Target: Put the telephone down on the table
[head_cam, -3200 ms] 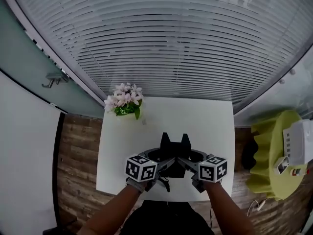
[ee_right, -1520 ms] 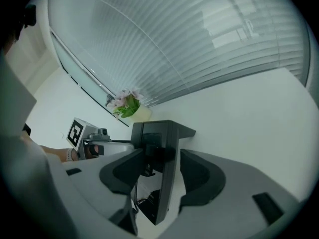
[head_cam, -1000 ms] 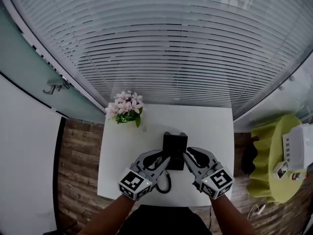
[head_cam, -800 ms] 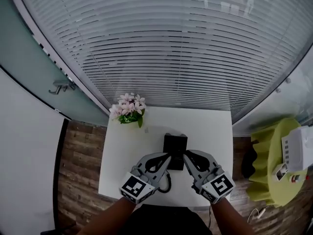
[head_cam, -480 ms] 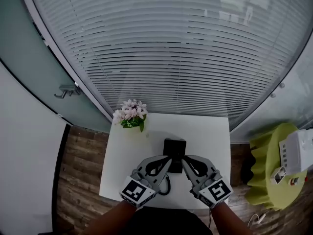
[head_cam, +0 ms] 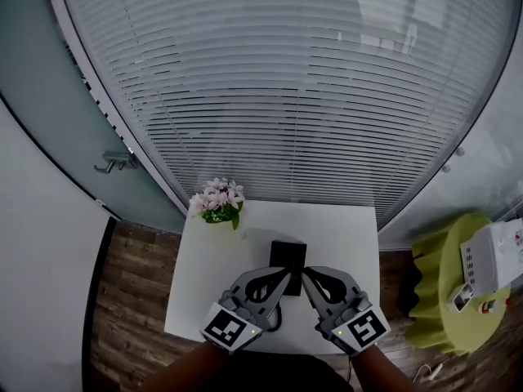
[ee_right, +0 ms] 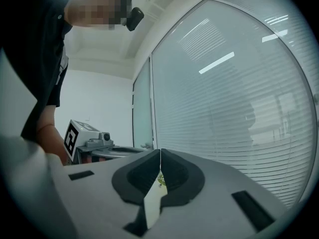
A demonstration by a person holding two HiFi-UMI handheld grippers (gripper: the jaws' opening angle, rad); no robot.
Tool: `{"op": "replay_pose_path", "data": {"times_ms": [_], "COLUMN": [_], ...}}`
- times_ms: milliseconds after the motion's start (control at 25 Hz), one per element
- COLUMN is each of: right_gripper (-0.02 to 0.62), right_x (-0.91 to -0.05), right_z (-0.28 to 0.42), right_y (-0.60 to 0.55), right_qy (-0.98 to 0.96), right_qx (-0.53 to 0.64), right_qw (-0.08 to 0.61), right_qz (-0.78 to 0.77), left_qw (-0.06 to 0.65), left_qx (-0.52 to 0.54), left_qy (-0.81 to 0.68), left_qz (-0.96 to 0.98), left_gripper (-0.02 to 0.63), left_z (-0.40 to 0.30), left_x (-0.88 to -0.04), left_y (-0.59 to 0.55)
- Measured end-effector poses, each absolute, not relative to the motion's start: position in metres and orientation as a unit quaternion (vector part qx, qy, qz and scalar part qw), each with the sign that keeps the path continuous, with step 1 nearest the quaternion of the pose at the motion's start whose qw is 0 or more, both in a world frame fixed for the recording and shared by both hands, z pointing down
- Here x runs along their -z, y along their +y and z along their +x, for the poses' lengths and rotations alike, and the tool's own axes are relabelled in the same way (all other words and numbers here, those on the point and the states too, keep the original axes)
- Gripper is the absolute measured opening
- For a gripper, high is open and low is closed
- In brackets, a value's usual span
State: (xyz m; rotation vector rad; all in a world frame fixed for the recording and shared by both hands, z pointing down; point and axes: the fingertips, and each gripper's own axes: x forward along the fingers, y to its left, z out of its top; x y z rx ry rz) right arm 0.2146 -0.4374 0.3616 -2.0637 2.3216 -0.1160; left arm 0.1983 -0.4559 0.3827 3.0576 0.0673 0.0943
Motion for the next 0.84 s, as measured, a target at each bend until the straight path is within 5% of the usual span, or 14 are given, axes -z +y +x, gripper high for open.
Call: {"op": "replay_pose_path", "data": {"times_ms": [840], "right_gripper": [0.023], "right_x": [-0.352], "right_z": [0.214], "right_y": [-0.427], "right_qy": [0.752], "right_qx": [0.031], "right_qw": [0.009], "right_qz": [-0.659], "left_qw": [0.024], "left_qx": [-0.021], "left_qy": [0.034], "left_qz": [0.999], "left_gripper": [0.009], "left_z": [0.201], "left_x": [-0.369], "left_y": [-0.444]}}
